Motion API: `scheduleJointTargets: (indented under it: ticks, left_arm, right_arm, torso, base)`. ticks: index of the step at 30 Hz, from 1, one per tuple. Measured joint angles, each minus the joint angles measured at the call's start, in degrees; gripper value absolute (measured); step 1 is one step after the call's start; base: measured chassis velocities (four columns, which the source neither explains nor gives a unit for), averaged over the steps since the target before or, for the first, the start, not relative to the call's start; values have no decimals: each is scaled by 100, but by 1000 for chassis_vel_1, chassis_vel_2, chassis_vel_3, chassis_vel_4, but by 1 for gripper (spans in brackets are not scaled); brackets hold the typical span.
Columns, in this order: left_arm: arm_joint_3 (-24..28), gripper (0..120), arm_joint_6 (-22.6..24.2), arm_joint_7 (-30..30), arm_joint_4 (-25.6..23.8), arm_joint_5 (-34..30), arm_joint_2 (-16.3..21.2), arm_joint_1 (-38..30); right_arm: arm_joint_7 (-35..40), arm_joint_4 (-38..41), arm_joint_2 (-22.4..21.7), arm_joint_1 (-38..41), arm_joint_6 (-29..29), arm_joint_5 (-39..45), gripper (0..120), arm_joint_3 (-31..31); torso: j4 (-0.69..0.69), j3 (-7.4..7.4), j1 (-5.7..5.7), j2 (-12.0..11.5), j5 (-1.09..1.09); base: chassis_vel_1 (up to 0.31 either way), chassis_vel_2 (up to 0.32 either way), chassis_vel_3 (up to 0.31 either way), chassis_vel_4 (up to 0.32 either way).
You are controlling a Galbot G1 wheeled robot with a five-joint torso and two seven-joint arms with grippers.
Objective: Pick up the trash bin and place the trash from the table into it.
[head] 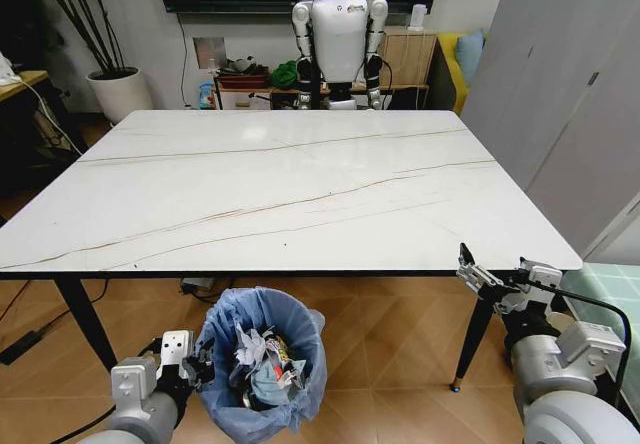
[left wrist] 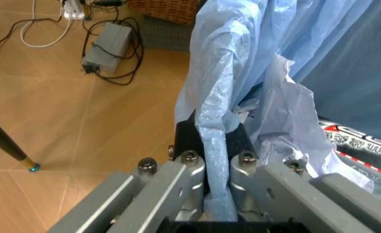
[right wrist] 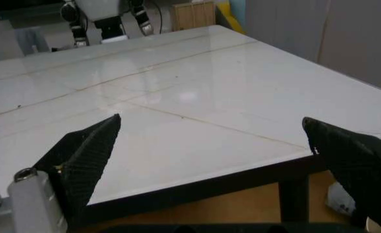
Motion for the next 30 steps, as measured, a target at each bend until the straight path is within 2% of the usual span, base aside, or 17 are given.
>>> scheduleJointTargets:
  ticks: [17,30]
  left_arm:
    - [-21,0,0,25,36,-90,-6,-5]
    - [-89,0,0,60,-63,-40,-8,91]
  right_arm:
    - [-442,-5,-112,-94,400,-78,100,181]
    - [-533,-8,-61,-470,765,-585,100,110]
  torso:
    - [0,-242,-173,-415,0]
    - [1,-456,-335,-791,0]
  base:
    - [0,0,0,0]
    - [0,0,0,0]
